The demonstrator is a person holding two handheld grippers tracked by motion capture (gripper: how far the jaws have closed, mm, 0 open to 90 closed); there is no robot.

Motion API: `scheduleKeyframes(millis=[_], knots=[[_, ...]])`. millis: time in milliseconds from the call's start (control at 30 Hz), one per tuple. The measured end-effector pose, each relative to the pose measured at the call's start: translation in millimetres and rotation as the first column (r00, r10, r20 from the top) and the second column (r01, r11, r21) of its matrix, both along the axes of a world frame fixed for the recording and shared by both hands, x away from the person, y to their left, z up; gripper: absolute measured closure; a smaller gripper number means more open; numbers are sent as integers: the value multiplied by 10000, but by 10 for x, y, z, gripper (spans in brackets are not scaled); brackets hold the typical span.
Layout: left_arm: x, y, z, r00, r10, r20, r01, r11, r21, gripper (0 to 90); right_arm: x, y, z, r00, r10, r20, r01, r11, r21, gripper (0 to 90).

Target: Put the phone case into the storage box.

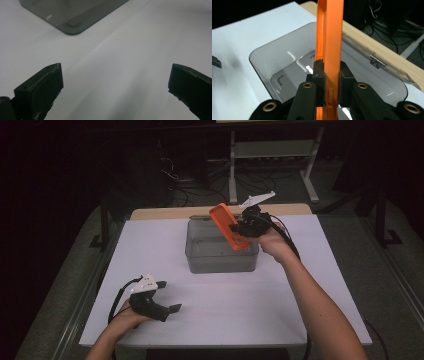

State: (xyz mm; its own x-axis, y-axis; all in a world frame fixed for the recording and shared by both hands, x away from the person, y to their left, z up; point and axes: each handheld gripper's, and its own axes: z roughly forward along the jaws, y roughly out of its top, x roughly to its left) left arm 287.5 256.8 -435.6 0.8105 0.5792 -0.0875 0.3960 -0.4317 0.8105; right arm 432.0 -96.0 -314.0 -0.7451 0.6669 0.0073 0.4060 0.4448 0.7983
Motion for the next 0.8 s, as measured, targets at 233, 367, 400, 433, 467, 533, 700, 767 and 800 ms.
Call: scheduleKeyframes(millis=[233,367,400,433,467,533,700,767,800], knots=[[-3,1,-1,10000,20,13,-20,10000,-41,0,87,112,2,9993,66,-379,-89,9980,-620,786],[-6,3,4,10000,7,6,-7,10000,-38,0,139,172,-2,9981,35,-611,-103,9938,-1111,786],[-5,3,5,10000,4,18,-4,10000,-32,0,152,185,-6,9977,41,-674,-121,9928,-1193,786],[-6,4,6,10000,8,16,-8,10000,-45,0,167,194,-11,9972,32,-749,-129,9915,-1292,786],[-7,4,7,10000,8,12,-8,10000,-58,0,181,204,-16,9966,7,-826,-122,9901,-1396,786],[-8,4,7,10000,11,7,-11,10000,-57,0,206,223,-28,9947,-19,-1032,-145,9873,-1581,786],[-9,3,8,10000,16,10,-16,10000,-85,0,276,260,-65,9895,-102,-1443,-198,9784,-2055,786],[-10,2,8,10000,19,-4,-19,10000,-94,0,303,269,-84,9869,-108,-1611,-256,9747,-2221,786],[-11,2,8,10000,19,-9,-19,10000,-86,0,315,274,-95,9847,-167,-1733,-233,9738,-2261,786]])
